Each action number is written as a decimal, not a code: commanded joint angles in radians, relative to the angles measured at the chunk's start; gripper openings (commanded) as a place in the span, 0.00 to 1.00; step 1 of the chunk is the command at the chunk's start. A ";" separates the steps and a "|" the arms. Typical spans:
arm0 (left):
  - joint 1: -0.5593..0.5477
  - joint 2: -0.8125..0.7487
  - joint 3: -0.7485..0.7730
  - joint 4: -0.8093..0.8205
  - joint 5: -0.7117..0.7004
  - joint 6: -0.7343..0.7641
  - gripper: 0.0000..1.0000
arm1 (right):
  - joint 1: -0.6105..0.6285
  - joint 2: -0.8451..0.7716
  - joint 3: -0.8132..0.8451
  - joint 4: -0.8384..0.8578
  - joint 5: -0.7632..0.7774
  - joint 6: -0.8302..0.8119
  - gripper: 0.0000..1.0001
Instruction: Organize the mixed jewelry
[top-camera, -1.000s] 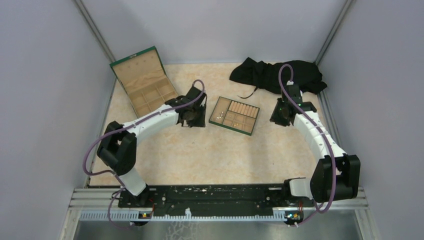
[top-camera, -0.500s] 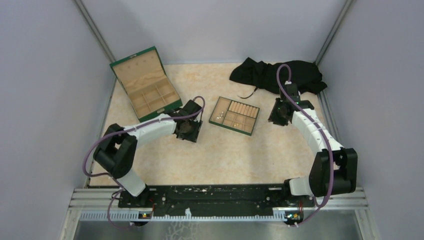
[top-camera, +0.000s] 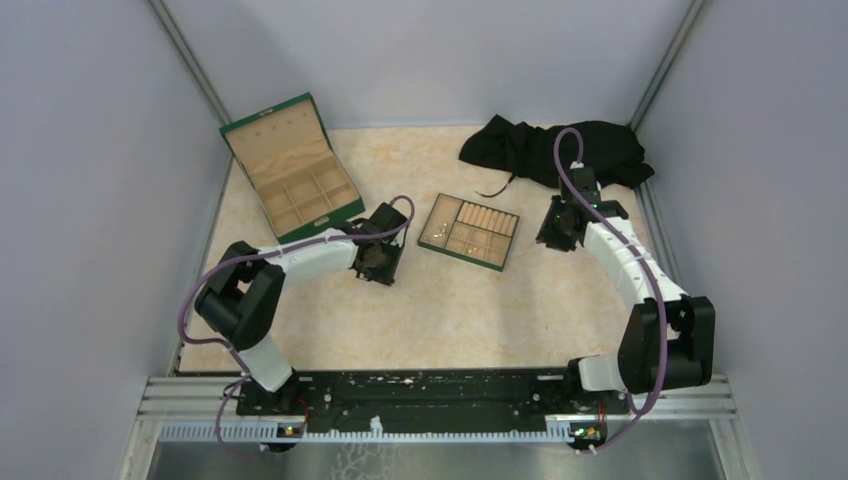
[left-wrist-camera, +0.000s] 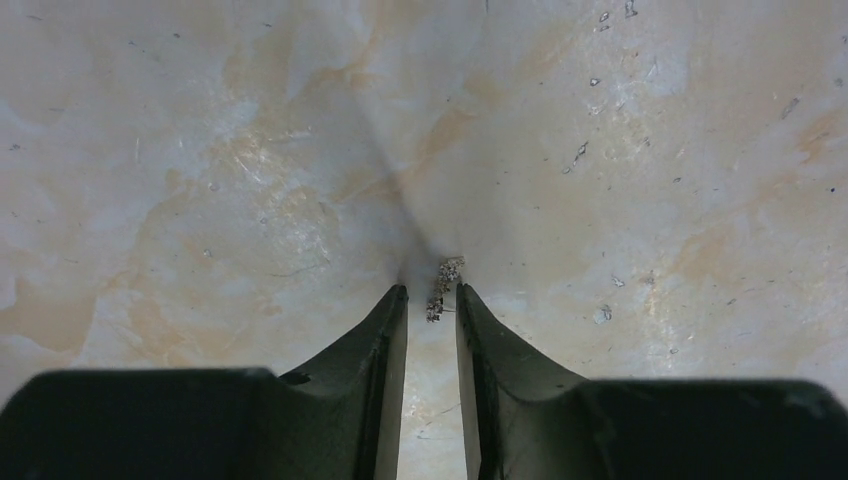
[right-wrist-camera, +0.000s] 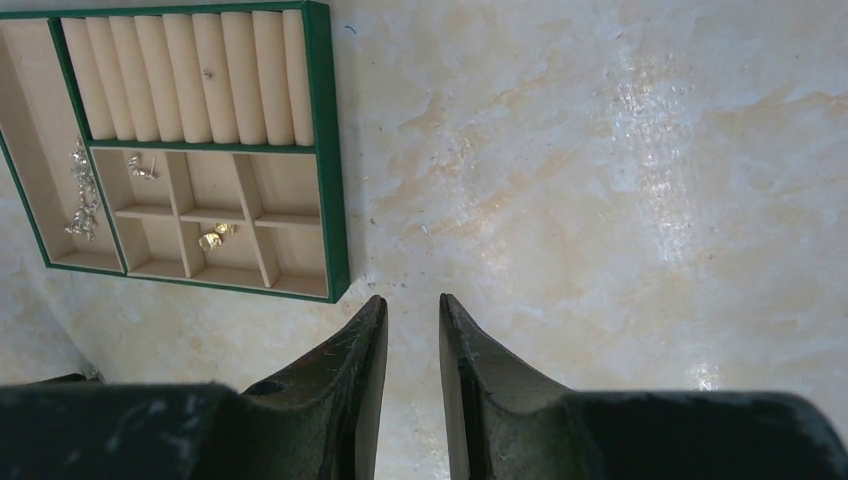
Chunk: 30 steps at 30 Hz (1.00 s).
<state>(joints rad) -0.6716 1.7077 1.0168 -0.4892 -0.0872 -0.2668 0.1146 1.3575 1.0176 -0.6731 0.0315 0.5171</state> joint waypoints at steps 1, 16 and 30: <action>0.000 0.021 -0.014 0.018 0.003 0.005 0.28 | -0.006 -0.025 0.043 0.027 0.008 0.008 0.26; 0.000 -0.070 0.046 -0.041 0.021 -0.044 0.00 | -0.007 -0.058 0.021 0.026 0.007 0.010 0.26; -0.015 -0.011 0.304 0.013 0.199 -0.095 0.00 | -0.009 -0.128 -0.005 -0.018 0.058 0.004 0.26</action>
<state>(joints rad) -0.6727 1.6299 1.2224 -0.5232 0.0406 -0.3264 0.1146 1.2865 1.0142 -0.6830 0.0513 0.5201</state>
